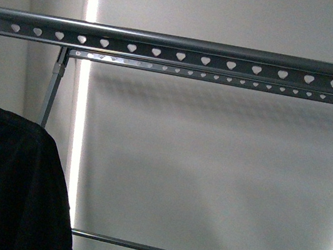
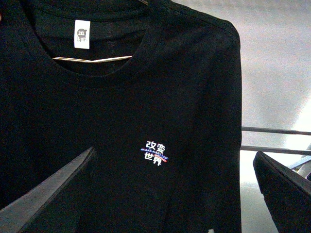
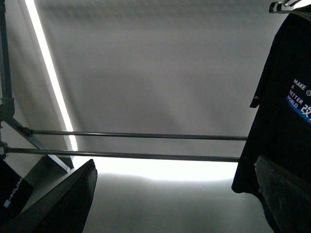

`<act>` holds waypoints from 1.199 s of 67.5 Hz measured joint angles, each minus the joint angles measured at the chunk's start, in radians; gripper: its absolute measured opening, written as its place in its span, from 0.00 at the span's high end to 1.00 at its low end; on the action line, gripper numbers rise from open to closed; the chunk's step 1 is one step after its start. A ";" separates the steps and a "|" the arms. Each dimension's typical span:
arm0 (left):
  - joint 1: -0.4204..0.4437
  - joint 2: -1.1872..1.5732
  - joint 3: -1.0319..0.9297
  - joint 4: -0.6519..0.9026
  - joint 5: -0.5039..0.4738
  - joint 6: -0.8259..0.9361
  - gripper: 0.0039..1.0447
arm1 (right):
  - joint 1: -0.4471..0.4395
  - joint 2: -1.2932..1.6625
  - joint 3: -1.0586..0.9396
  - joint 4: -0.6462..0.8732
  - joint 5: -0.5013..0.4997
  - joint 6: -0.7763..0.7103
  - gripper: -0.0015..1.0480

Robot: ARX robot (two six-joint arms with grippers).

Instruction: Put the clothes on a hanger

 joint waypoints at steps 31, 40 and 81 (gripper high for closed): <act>-0.071 0.290 0.123 0.067 0.021 -0.195 0.06 | 0.000 0.000 0.000 0.000 -0.001 0.000 0.07; -0.239 0.559 0.323 0.153 -0.295 -0.248 0.06 | 0.000 0.000 0.000 0.000 -0.001 0.000 0.07; -0.361 1.545 1.242 -0.400 -0.866 -0.843 0.06 | 0.000 0.000 0.000 0.000 -0.001 0.000 0.07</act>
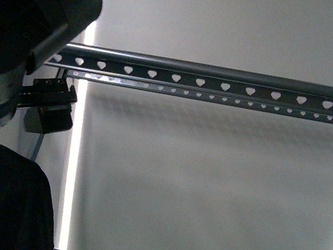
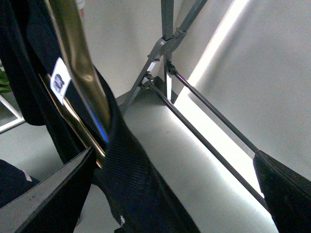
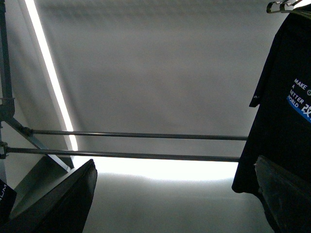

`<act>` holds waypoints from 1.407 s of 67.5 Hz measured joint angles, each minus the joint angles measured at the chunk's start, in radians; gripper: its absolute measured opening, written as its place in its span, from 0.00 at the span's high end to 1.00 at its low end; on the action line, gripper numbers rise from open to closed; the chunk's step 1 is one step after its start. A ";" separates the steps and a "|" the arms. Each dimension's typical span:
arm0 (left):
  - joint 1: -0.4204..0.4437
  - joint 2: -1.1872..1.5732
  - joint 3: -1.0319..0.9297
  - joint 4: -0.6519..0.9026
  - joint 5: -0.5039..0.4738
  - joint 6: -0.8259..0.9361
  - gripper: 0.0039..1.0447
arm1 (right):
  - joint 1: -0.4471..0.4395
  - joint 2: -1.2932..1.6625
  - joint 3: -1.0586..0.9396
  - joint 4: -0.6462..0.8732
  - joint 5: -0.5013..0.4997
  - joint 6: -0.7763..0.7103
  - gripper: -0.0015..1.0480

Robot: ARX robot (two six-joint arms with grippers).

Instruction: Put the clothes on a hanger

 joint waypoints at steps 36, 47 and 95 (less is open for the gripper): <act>0.030 0.151 0.083 -0.009 -0.047 -0.041 0.09 | 0.000 0.000 0.000 0.000 0.000 0.000 0.07; 0.049 0.166 0.086 -0.019 -0.039 -0.050 0.38 | 0.000 0.000 0.000 0.000 0.000 0.000 0.07; 0.054 0.156 0.064 0.145 0.070 0.002 0.96 | 0.000 0.000 0.000 0.000 0.000 0.000 0.07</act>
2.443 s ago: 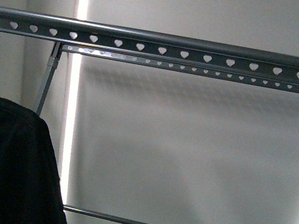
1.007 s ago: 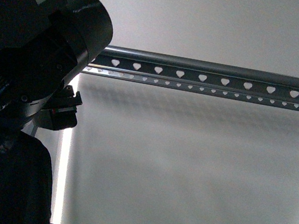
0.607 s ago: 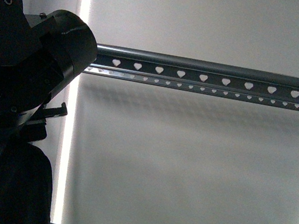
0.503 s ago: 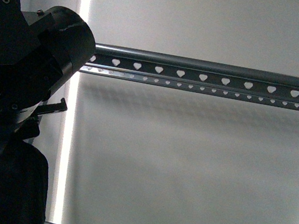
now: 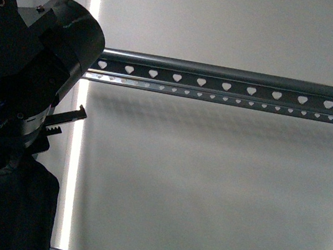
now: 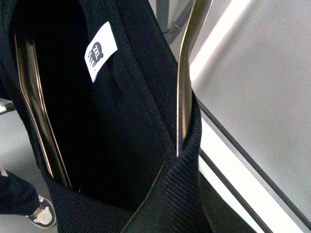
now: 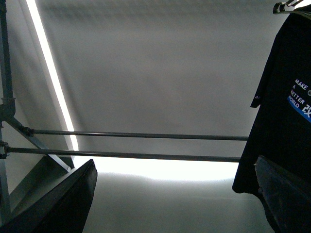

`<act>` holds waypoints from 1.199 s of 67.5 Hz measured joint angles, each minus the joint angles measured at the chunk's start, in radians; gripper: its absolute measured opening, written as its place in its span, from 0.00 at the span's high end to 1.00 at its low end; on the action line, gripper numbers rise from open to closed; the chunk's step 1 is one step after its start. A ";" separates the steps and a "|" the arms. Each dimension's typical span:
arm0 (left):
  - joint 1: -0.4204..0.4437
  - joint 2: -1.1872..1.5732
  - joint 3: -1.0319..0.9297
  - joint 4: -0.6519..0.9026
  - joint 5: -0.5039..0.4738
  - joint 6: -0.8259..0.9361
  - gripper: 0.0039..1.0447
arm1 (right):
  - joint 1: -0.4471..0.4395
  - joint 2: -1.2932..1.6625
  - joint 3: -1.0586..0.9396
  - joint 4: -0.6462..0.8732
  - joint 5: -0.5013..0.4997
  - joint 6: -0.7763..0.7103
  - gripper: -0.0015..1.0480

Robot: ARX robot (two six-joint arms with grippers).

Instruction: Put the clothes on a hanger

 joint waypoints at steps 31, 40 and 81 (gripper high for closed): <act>-0.073 -0.246 -0.174 0.294 0.476 0.381 0.96 | 0.000 0.000 0.000 0.000 0.000 0.000 0.07; -0.060 -0.279 -0.195 0.285 0.784 0.583 0.96 | 0.000 0.000 0.000 0.000 0.000 0.000 0.07; 0.190 -0.016 0.218 -0.433 1.823 1.638 0.96 | 0.000 0.000 0.000 0.000 0.000 0.000 0.07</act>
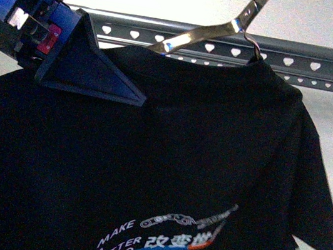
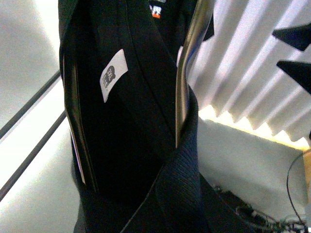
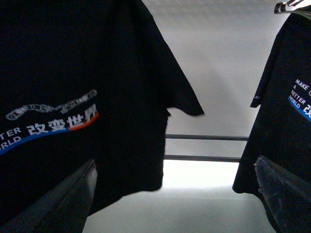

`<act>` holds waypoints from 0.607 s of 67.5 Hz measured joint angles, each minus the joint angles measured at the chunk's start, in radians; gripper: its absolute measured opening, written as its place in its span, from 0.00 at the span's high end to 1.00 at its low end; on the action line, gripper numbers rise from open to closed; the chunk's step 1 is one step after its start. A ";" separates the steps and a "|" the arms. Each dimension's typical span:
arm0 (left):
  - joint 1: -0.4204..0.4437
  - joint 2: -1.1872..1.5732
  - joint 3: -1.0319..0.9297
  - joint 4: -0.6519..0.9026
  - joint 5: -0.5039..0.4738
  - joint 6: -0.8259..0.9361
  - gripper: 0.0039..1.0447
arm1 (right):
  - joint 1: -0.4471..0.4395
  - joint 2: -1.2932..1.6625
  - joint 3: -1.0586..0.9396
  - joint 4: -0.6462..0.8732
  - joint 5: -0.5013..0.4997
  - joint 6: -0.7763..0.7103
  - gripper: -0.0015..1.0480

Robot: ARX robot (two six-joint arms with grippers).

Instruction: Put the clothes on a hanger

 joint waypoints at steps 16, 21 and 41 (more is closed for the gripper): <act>-0.043 0.271 0.404 -0.341 0.051 0.228 0.96 | 0.000 0.000 0.000 0.000 0.000 0.000 0.07; -0.063 0.342 0.537 -0.424 0.052 0.257 0.96 | 0.000 0.000 0.000 0.000 0.000 0.000 0.07; -0.130 0.571 1.005 -0.705 0.060 0.335 0.96 | 0.000 0.000 0.000 0.000 0.000 0.000 0.07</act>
